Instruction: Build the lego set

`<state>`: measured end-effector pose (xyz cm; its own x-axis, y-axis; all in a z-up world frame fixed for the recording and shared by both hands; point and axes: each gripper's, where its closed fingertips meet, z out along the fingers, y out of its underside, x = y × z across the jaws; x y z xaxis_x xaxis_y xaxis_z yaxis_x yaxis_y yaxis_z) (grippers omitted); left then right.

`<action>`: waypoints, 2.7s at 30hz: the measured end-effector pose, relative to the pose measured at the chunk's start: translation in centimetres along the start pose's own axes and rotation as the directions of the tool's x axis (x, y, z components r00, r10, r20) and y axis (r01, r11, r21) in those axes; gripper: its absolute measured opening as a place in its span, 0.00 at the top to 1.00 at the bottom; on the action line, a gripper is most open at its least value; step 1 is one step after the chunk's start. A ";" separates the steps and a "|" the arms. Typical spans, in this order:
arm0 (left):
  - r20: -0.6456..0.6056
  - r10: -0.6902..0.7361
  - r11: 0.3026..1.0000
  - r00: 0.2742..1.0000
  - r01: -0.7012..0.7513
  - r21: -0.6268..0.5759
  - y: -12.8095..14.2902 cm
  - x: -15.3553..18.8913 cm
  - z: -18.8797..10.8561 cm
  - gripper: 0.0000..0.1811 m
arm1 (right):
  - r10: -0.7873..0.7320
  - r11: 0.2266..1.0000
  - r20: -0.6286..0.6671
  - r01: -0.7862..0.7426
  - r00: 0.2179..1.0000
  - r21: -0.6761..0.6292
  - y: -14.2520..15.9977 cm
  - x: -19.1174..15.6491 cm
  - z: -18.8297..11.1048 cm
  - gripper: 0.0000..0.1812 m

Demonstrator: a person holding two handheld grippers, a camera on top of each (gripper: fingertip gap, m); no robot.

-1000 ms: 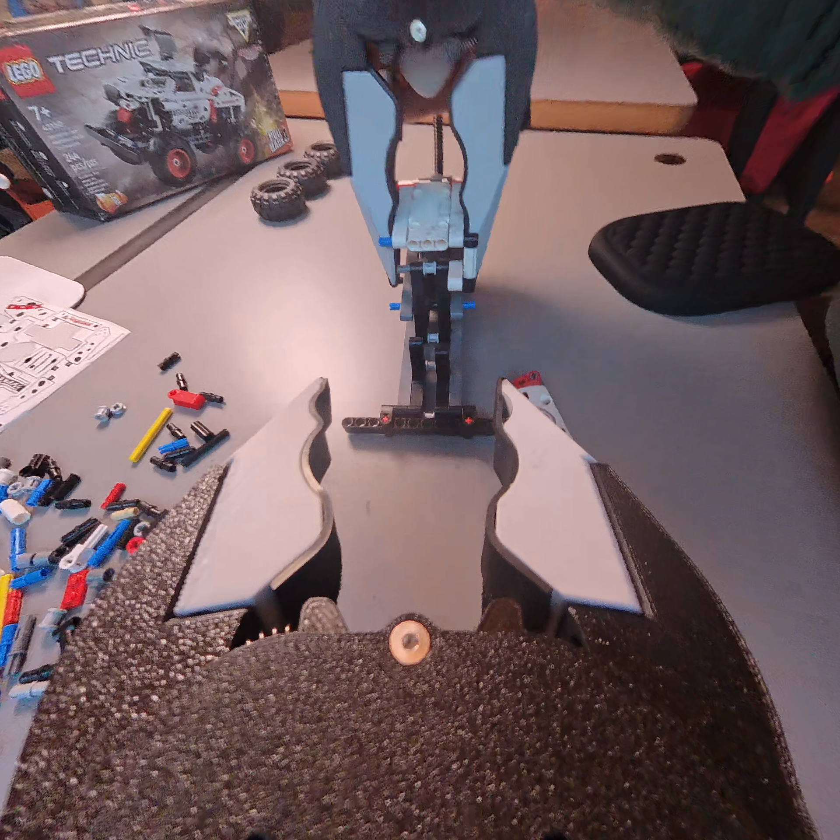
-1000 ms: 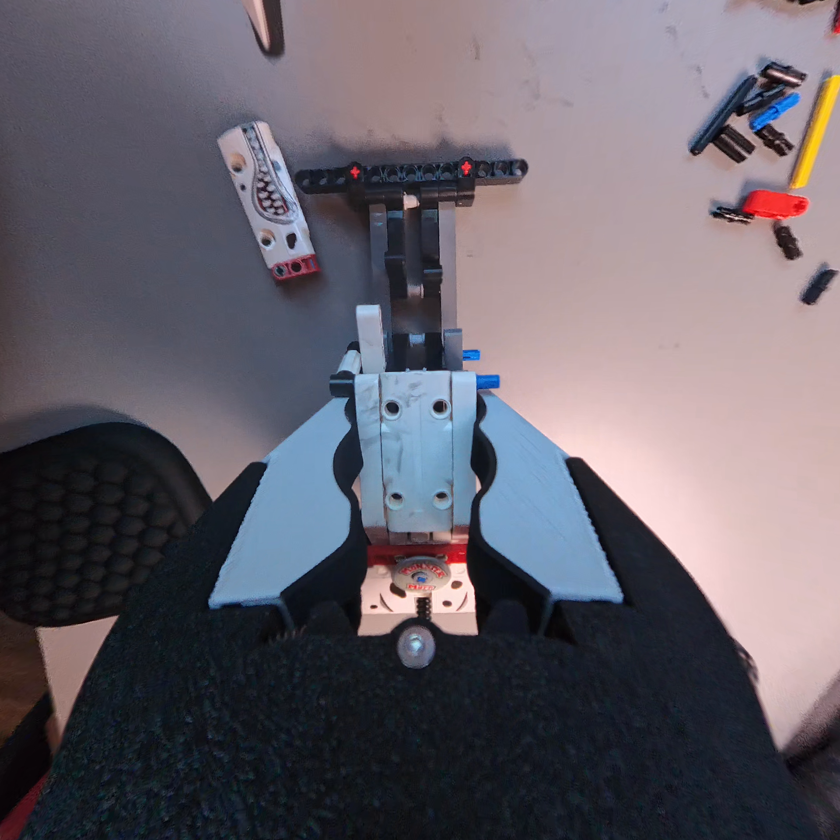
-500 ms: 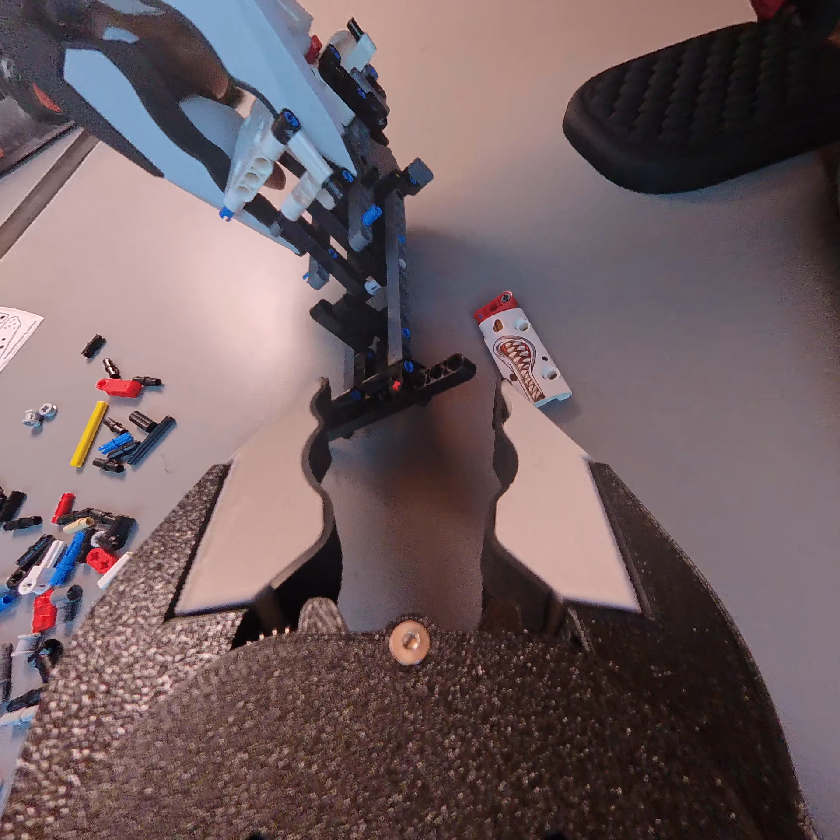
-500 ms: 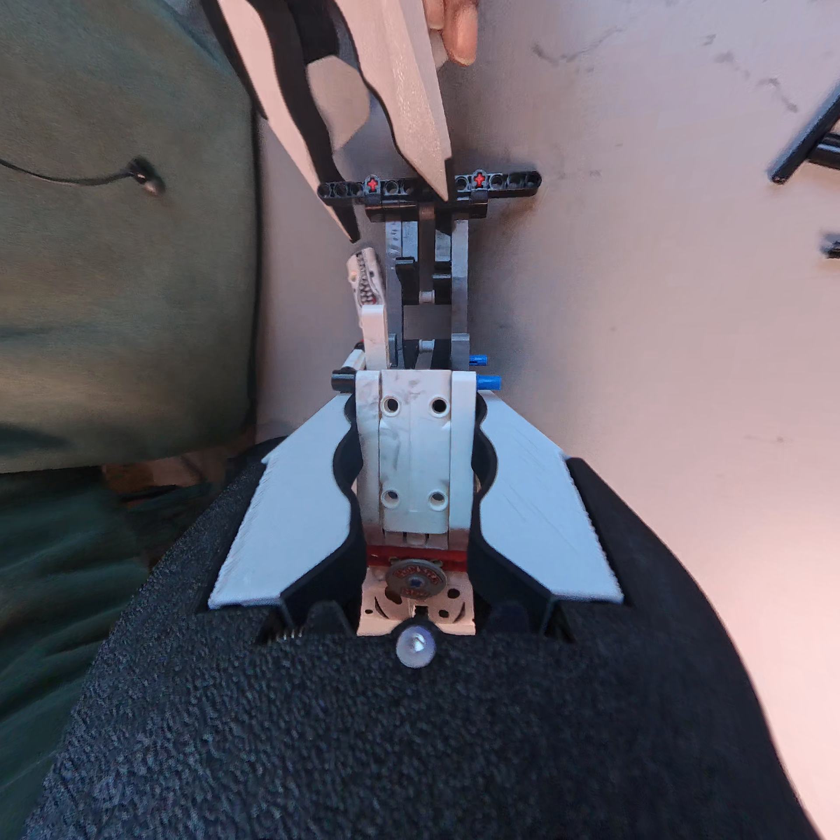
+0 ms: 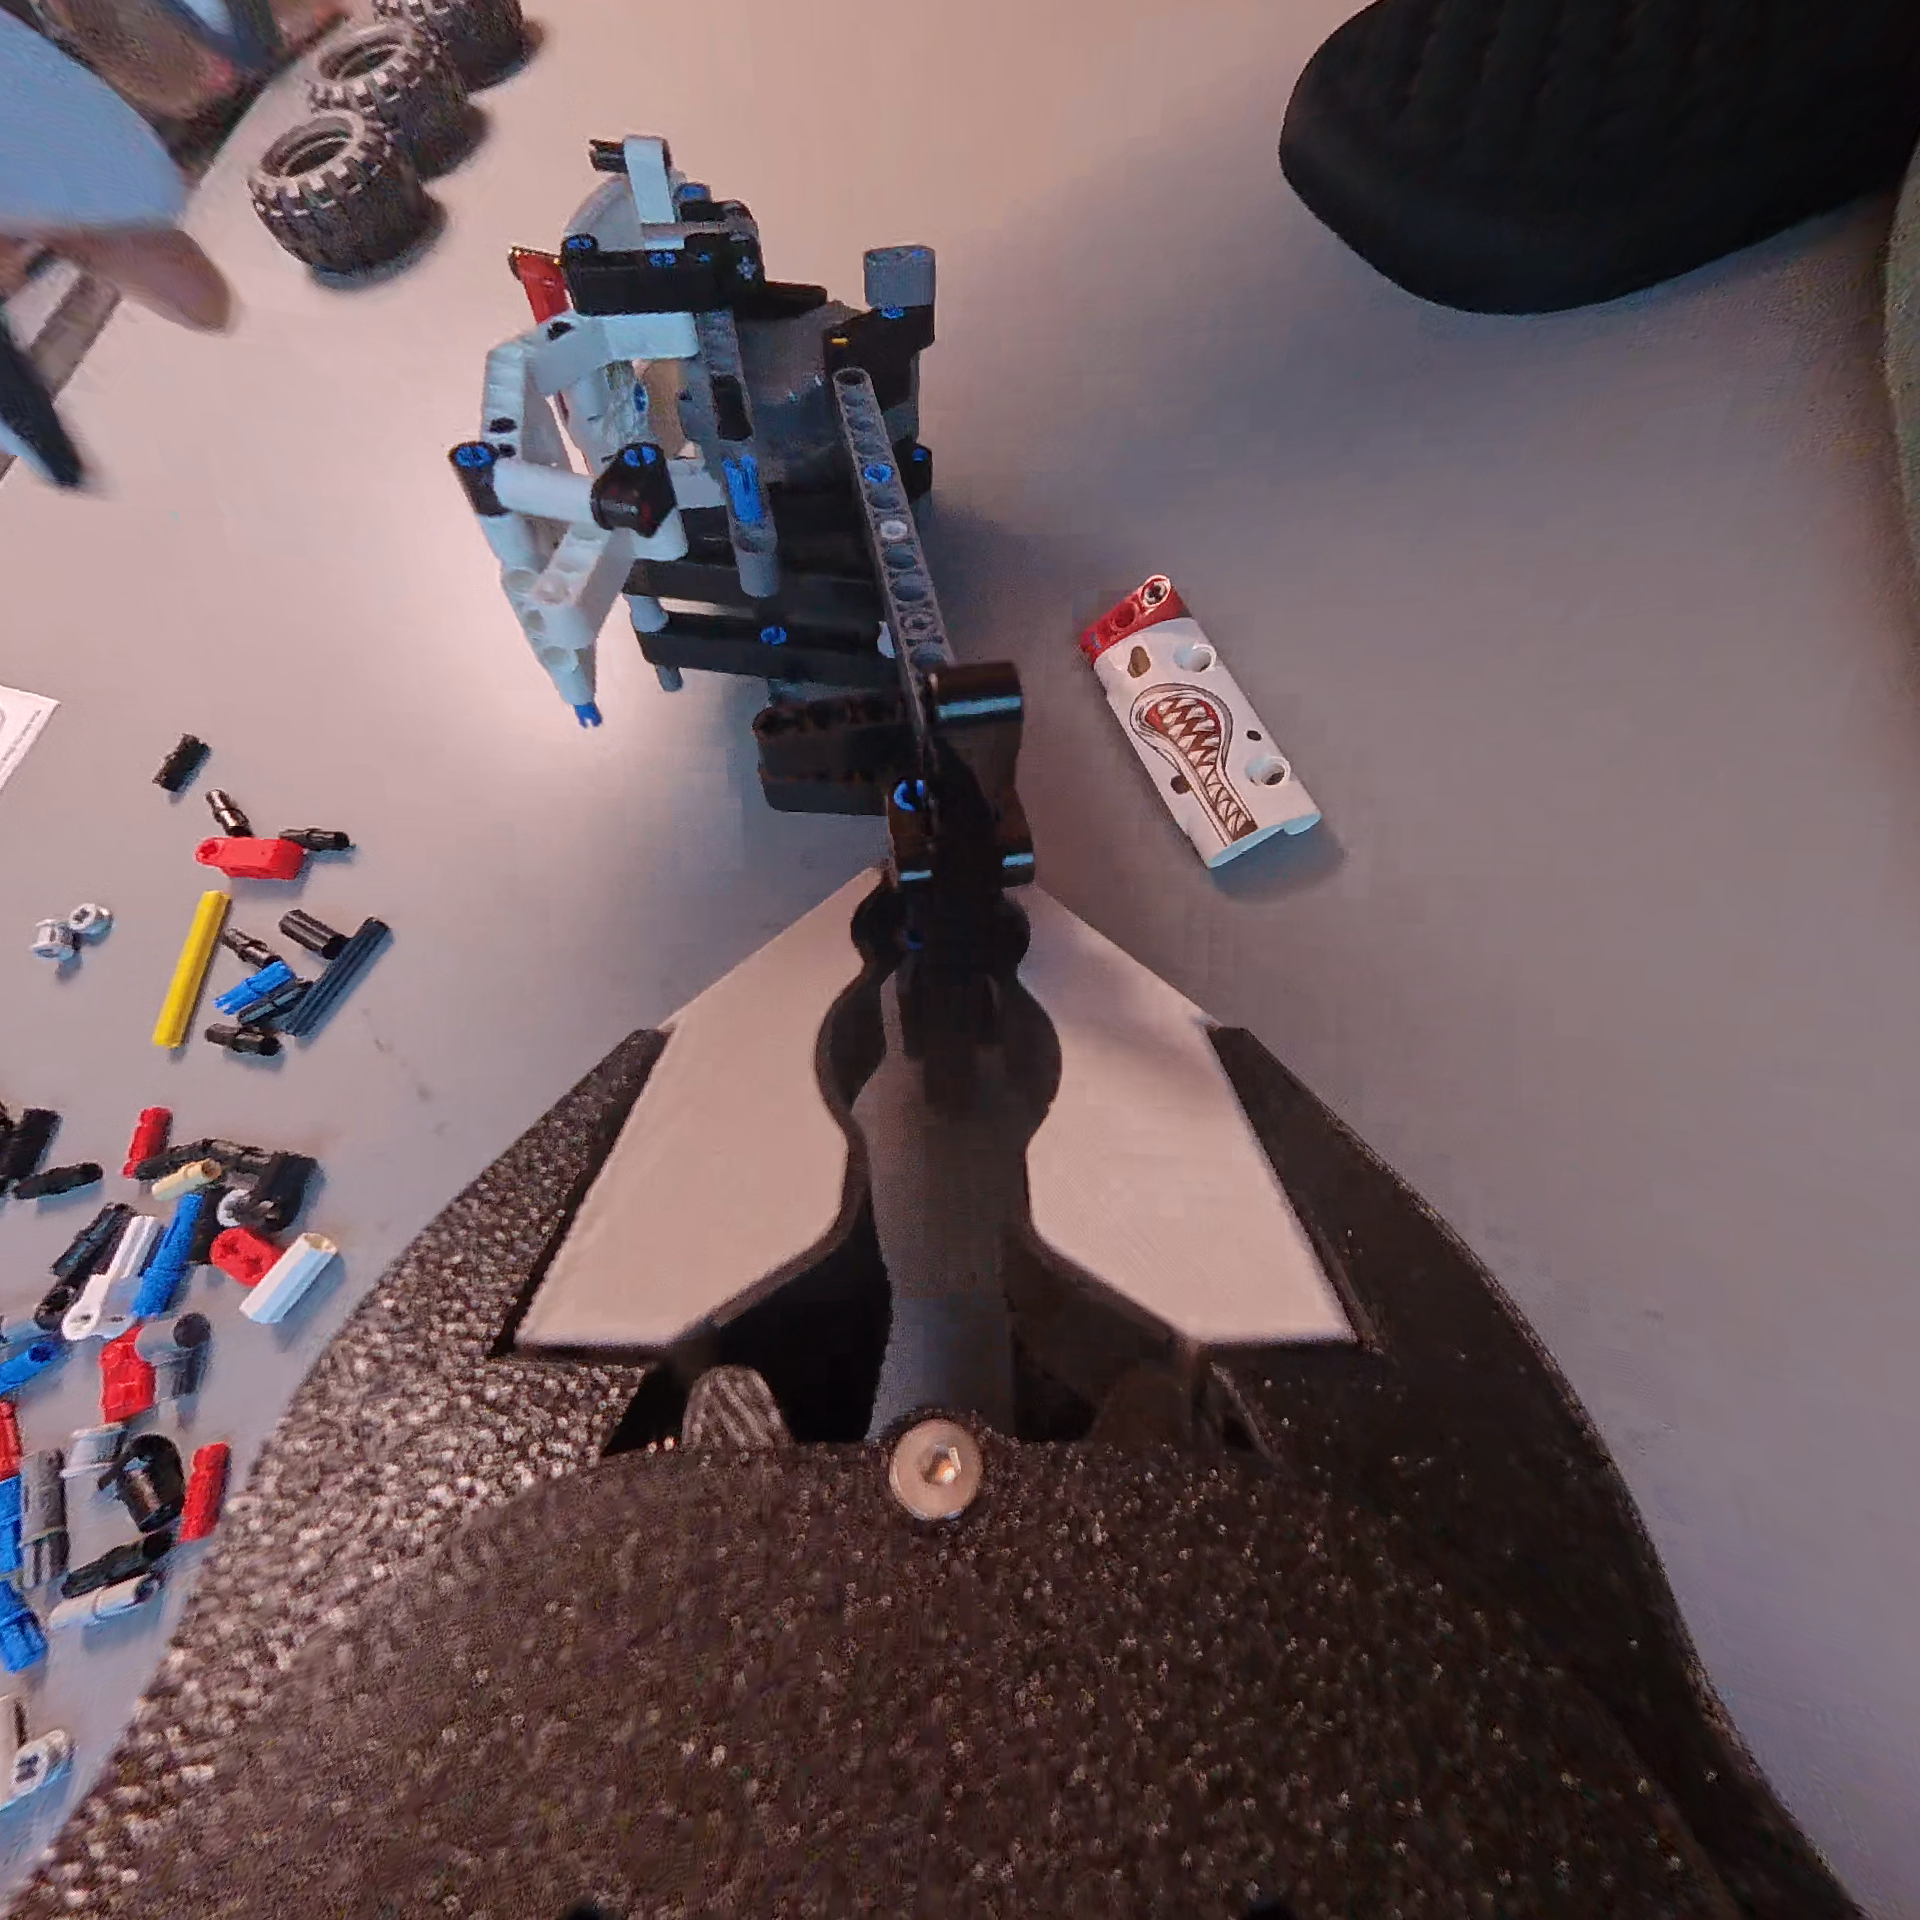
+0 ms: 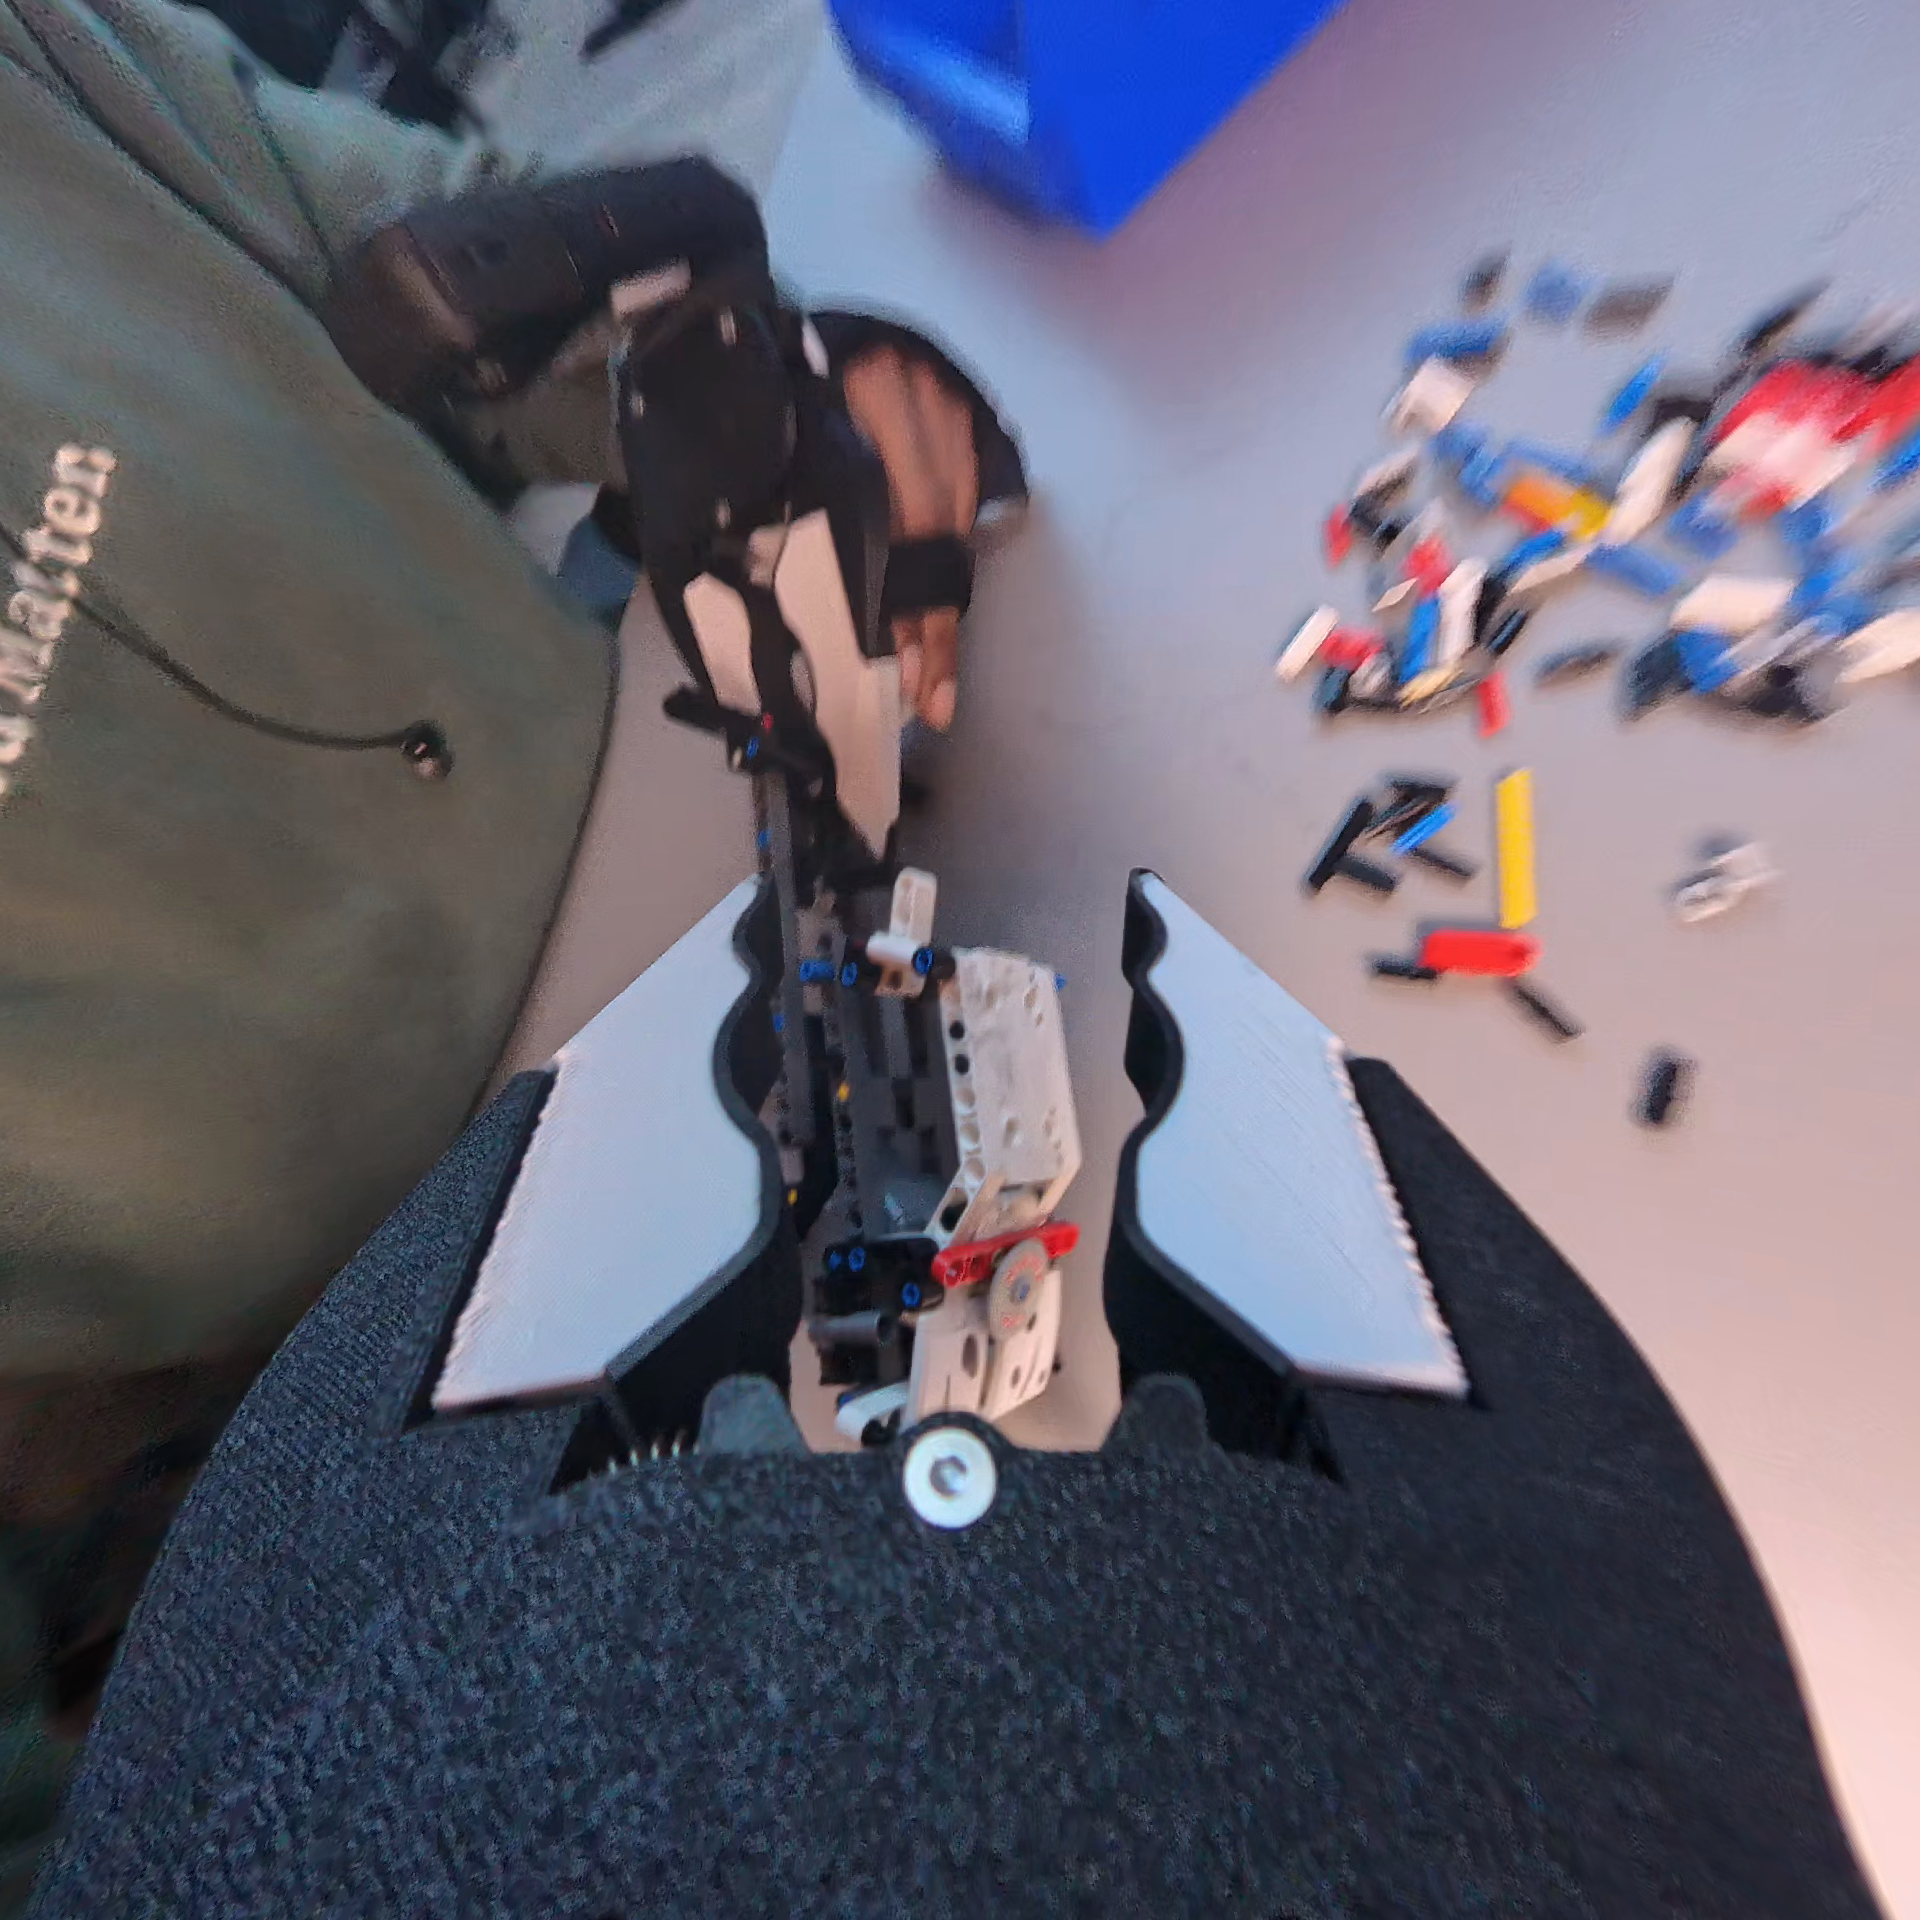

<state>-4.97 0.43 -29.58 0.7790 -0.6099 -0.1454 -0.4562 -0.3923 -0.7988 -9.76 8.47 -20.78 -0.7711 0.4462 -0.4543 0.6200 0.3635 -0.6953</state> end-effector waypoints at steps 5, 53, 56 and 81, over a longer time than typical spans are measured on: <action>-0.015 -0.040 0.999 0.999 0.040 -0.003 0.4 -0.4 -0.5 0.91 | -0.239 0.939 -0.442 0.322 0.864 0.121 -3.0 -1.5 -4.1 0.66; 0.220 -0.058 0.998 0.974 0.051 0.041 1.4 -5.3 -5.1 0.94 | -0.290 0.940 -0.357 0.195 0.888 -0.279 11.7 -6.7 10.3 0.84; 0.210 -0.060 0.998 0.976 0.052 0.043 1.4 -5.1 -5.0 0.91 | -0.288 0.944 -0.349 0.203 0.892 -0.259 11.5 -7.1 10.0 0.84; 0.179 -0.086 0.993 0.980 0.070 0.094 0.9 -4.9 -5.1 0.86 | -0.140 0.971 -0.718 0.235 0.681 0.033 6.3 -3.3 1.0 0.84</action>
<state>-11.37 -0.47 -26.64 0.8799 -0.4404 -0.1782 -0.3578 -0.3674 -0.8585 -3.46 8.42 -24.22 -0.5081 0.8405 0.1882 0.4162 0.4309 -0.8007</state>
